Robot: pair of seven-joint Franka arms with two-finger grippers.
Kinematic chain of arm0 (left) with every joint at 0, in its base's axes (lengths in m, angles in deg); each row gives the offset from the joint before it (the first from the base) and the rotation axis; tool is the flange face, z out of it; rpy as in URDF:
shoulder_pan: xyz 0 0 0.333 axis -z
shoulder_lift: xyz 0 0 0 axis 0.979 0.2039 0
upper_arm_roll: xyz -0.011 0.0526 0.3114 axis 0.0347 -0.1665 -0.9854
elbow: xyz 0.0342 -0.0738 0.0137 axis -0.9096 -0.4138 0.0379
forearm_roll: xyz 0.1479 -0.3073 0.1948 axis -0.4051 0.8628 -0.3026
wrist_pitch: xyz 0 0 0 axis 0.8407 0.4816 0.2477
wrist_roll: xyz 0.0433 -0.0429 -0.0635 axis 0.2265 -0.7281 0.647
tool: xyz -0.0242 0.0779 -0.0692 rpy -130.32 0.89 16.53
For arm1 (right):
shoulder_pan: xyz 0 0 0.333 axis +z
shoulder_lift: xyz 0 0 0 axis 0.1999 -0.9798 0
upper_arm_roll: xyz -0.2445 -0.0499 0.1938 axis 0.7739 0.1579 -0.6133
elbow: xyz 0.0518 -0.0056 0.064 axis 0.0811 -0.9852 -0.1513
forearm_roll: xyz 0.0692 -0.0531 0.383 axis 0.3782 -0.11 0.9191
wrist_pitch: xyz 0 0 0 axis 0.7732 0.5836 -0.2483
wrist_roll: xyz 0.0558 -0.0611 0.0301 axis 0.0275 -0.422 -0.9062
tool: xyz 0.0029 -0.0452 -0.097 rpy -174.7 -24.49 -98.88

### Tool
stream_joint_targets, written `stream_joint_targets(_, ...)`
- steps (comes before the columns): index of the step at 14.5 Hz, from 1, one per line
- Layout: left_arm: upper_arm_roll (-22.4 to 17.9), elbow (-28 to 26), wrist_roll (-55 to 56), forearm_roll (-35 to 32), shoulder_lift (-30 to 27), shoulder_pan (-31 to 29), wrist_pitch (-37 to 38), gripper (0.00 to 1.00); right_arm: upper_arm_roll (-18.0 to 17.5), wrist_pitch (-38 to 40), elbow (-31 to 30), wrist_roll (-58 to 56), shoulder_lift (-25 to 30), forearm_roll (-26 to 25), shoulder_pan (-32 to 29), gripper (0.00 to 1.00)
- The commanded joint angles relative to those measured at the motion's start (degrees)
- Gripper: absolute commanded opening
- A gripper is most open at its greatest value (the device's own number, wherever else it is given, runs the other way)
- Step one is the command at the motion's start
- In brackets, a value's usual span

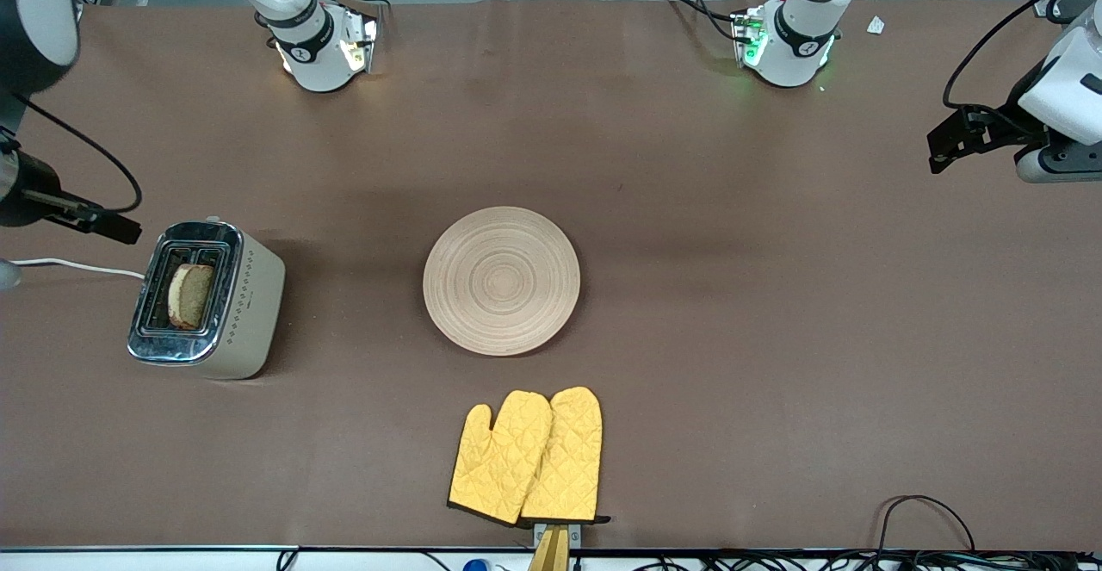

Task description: Move plate and put bread in toaster

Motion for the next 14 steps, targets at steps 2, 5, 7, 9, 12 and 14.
stream_joint_targets(2, -0.1, 1.1, -1.0, 0.3, 0.3, -0.3, 1.0, 1.00, -0.9, -6.8, -15.8, -4.8, 12.4, 7.1, -4.1, 1.00)
stream_joint_targets(5, -0.1, 1.1, -1.0, 0.3, 0.3, -0.1, 1.0, 1.00, -1.2, -7.5, -14.9, -7.6, 12.6, 9.0, -5.4, 1.00)
stream_joint_targets(7, -0.1, 1.1, -1.0, 0.4, 0.3, -0.1, 1.0, 1.00, -1.2, -7.1, -10.7, -10.0, 11.9, 8.4, -5.0, 1.00)
stream_joint_targets(9, 0.0, 1.1, -1.1, 0.7, 0.3, -0.1, 1.1, 1.00, -1.1, -6.9, -10.0, -12.6, 11.9, 8.2, -5.5, 1.00)
stream_joint_targets(12, 0.0, 1.1, -1.3, 3.0, 0.2, -0.1, 2.3, 1.00, -1.1, -5.2, -9.9, -12.2, 11.9, 5.0, -5.0, 1.00)
stream_joint_targets(14, 0.0, 1.1, -1.2, 3.3, 0.0, 0.1, 2.3, 1.00, -1.2, -4.6, -9.9, -12.1, 11.9, 3.1, -4.9, 1.00)
